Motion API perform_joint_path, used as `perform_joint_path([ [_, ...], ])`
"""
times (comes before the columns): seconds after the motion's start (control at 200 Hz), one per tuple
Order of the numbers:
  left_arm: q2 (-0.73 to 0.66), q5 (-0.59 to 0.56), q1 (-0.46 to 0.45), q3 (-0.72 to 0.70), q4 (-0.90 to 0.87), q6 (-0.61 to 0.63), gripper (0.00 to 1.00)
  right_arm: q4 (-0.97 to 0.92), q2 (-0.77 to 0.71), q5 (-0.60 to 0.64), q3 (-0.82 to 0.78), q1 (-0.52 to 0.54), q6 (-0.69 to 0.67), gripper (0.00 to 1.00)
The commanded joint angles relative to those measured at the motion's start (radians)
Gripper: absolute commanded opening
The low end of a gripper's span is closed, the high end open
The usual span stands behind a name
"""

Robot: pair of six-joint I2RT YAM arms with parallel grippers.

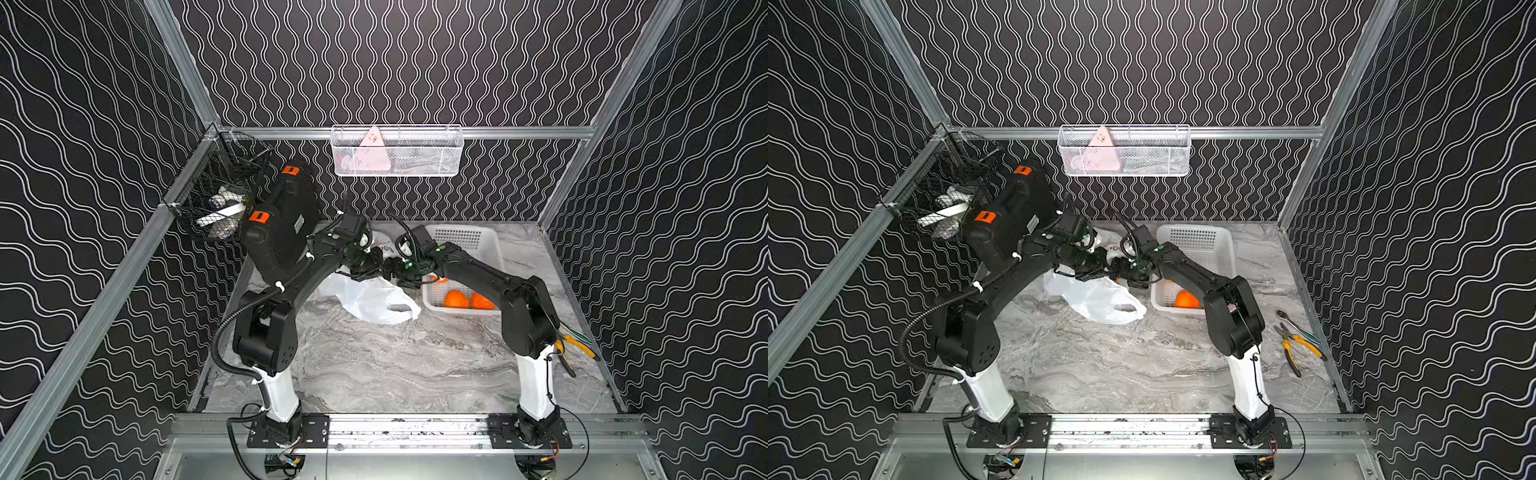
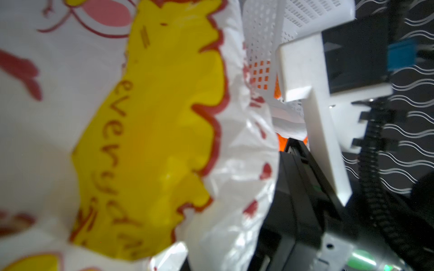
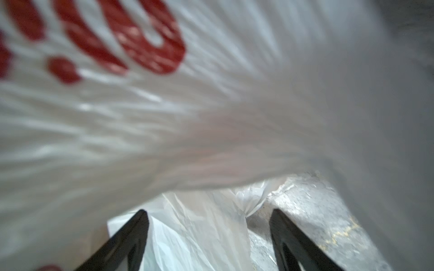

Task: Place the oranges into plastic bags & tie knots
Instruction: Place the orange in the plastic bag.

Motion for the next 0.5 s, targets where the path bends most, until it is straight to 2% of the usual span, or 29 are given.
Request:
perform_joint_path([
  [0.0,0.004,-0.060,0.005,-0.021,0.001,0.012,0.00,-0.027,-0.117,-0.063,-0.025,-0.010,0.008,0.76],
  [0.09,0.001,-0.070,0.004,-0.042,0.006,0.014,0.00,-0.095,-0.198,-0.060,-0.064,-0.028,0.004,0.71],
  [0.295,-0.009,-0.080,0.006,-0.079,0.013,0.036,0.00,-0.189,-0.362,-0.064,-0.165,-0.076,0.013,0.72],
  [0.495,-0.040,-0.029,0.007,-0.094,0.017,0.075,0.00,-0.367,-0.378,0.224,-0.148,-0.158,-0.061,0.73],
])
